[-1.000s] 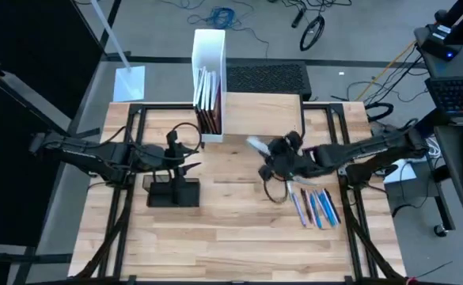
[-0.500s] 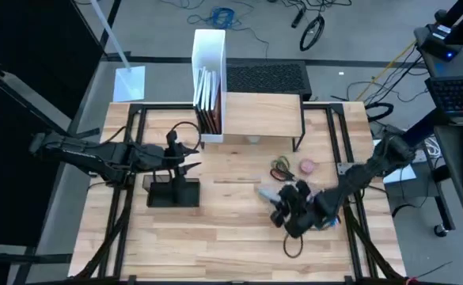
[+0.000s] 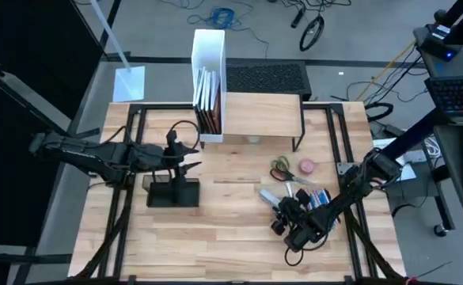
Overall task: Stock shelves
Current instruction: Remove the white stapler from the shelf
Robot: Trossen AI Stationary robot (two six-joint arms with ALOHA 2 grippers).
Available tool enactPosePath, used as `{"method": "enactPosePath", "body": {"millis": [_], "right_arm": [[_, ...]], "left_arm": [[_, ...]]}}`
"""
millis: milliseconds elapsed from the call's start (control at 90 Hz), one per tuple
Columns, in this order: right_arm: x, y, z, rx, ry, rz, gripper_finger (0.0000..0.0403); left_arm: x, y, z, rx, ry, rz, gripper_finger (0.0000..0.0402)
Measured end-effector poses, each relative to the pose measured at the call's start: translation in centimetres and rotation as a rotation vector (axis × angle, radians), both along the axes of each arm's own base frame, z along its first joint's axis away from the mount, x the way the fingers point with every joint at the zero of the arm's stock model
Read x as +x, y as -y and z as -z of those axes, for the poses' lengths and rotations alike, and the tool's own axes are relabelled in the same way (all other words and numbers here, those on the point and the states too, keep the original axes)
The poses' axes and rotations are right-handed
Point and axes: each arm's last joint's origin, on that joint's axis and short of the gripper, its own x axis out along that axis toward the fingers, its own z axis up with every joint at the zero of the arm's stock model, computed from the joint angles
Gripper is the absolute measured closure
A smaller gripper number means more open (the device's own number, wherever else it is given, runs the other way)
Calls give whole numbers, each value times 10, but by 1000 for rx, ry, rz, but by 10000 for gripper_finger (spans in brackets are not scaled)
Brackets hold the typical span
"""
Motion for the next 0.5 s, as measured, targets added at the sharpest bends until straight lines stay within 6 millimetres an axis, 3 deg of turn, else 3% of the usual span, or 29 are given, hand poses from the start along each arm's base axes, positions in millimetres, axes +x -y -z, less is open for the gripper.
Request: {"method": "enactPosePath", "body": {"millis": [167, 300, 500], "right_arm": [[-3, 1, -12, 72, -39, -29, 215], [-7, 2, -35, 129, -38, -81, 174], [-12, 6, -69, 166, 32, -158, 150]], "left_arm": [[0, 0, -1, -2, 9, 0, 240], [0, 0, -1, -2, 9, 0, 240], [0, 0, -1, -2, 8, 0, 240]]}}
